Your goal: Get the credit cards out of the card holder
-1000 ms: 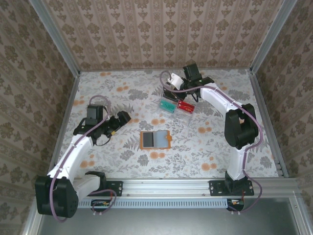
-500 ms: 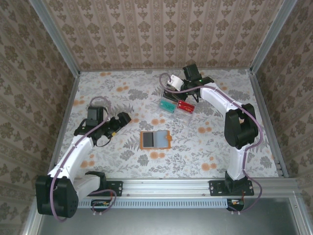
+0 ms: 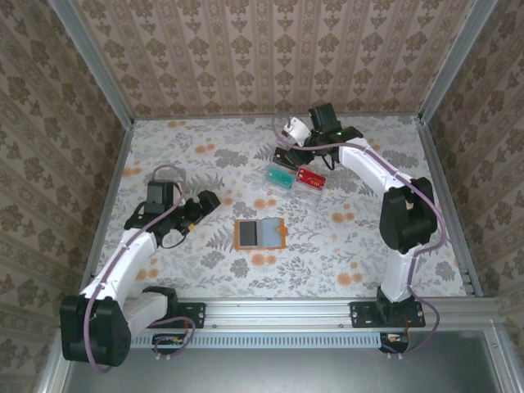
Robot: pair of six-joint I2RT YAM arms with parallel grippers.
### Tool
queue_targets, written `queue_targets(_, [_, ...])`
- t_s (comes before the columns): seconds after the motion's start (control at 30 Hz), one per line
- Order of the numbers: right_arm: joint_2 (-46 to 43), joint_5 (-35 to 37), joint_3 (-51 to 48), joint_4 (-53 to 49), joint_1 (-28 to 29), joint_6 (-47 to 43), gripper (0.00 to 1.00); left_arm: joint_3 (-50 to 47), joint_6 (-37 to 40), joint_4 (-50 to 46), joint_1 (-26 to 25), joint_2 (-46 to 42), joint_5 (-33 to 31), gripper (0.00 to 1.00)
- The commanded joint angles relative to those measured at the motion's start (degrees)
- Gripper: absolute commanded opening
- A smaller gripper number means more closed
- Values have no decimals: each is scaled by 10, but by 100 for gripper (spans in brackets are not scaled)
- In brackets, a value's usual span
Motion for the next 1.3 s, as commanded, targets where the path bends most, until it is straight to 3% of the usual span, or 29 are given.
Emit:
queue_targets(0.0, [-102,-2,-48,31,1,121,50,-17,-14,17,-8,-25,20,100])
queue_targets(0.13, [-177,-22,-119,59,10,239,58,-26,-20,17,-30,-31,19,100])
queue_targets(0.2, [-211,6,-137,33,32,281,64,-31,-32,21,-50,-31,12,100])
queue_targets(0.4, [-296,92,-200,-29,109,400,67,-44,-67,51,-122,-22,-13,100])
queue_targets(0.63, [-296,-15,-306,33,134,596,66,-39,-66,73,-176,16,-34,97])
queue_targets(0.8, [-228,-88,-341,95,157,683,63,-24,-61,62,-198,55,-54,94])
queue_targets(0.93, [-173,-78,-336,126,195,721,59,-16,-65,63,-207,82,-70,84])
queue_targets(1.07, [-107,-66,-308,131,226,755,47,-11,-71,73,-213,106,-74,69])
queue_targets(1.27, [-39,-71,-289,158,243,806,36,-1,-66,82,-219,143,-67,49])
